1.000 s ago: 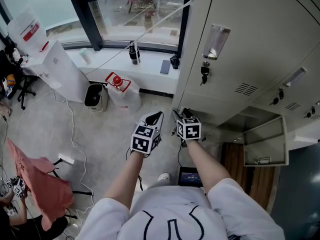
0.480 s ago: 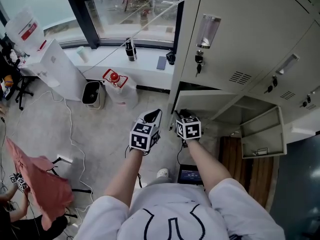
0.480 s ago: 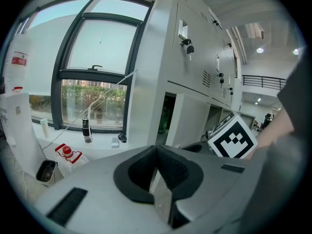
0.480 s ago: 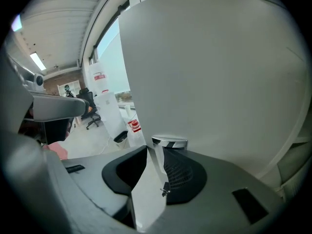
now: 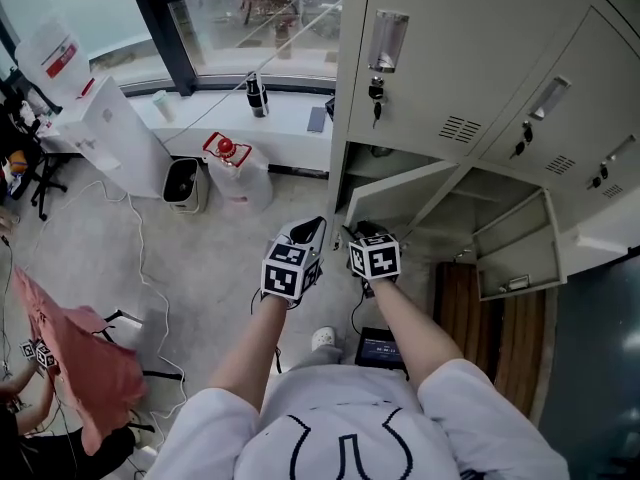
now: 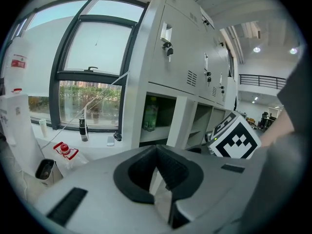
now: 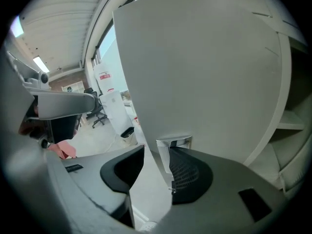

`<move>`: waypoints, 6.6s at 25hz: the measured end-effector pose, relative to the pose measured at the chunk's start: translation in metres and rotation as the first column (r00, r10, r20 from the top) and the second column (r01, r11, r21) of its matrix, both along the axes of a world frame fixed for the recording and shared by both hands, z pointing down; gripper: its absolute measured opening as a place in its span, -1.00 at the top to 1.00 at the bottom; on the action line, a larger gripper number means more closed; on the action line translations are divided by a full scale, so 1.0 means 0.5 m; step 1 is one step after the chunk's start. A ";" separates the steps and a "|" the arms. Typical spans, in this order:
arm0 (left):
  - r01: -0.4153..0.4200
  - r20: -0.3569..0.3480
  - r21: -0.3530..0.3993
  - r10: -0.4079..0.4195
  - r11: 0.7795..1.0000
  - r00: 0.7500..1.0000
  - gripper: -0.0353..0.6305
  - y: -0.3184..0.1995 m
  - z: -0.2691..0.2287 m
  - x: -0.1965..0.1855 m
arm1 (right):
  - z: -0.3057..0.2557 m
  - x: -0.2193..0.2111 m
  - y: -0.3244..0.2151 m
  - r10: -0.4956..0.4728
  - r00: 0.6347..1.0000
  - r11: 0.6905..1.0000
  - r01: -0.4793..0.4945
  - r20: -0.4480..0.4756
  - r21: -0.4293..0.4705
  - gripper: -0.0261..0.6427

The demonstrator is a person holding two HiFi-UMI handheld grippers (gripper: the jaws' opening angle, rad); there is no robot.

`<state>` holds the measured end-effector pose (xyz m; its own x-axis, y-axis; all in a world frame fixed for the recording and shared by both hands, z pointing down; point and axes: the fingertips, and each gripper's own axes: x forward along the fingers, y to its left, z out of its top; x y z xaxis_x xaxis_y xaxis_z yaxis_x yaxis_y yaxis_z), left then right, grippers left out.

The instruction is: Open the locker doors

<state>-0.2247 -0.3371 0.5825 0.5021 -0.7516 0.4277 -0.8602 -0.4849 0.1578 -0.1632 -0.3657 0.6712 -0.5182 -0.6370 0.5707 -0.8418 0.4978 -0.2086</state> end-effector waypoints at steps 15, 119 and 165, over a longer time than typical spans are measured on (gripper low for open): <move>-0.169 -0.003 0.048 0.169 0.985 0.986 0.84 0.101 -0.051 0.194 | 0.006 0.119 0.137 -0.011 1.000 0.999 0.010 -0.027 -0.044 0.53; -0.035 -0.153 0.450 0.116 0.892 0.981 0.84 -0.155 -0.477 -0.084 | -0.841 -0.036 -0.220 0.016 0.988 0.784 -0.107 0.152 0.612 0.39; -0.036 -0.147 0.501 0.127 0.864 0.981 0.84 0.045 -0.554 0.067 | -0.847 0.065 0.076 -0.141 0.977 0.784 0.011 0.162 0.620 0.59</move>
<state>-0.1913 -0.3144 0.3056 0.6016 -0.7942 -0.0863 -0.7960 -0.6050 0.0182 -0.1307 -0.3275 0.2474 -0.6351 -0.7713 -0.0407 -0.7722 0.6352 0.0125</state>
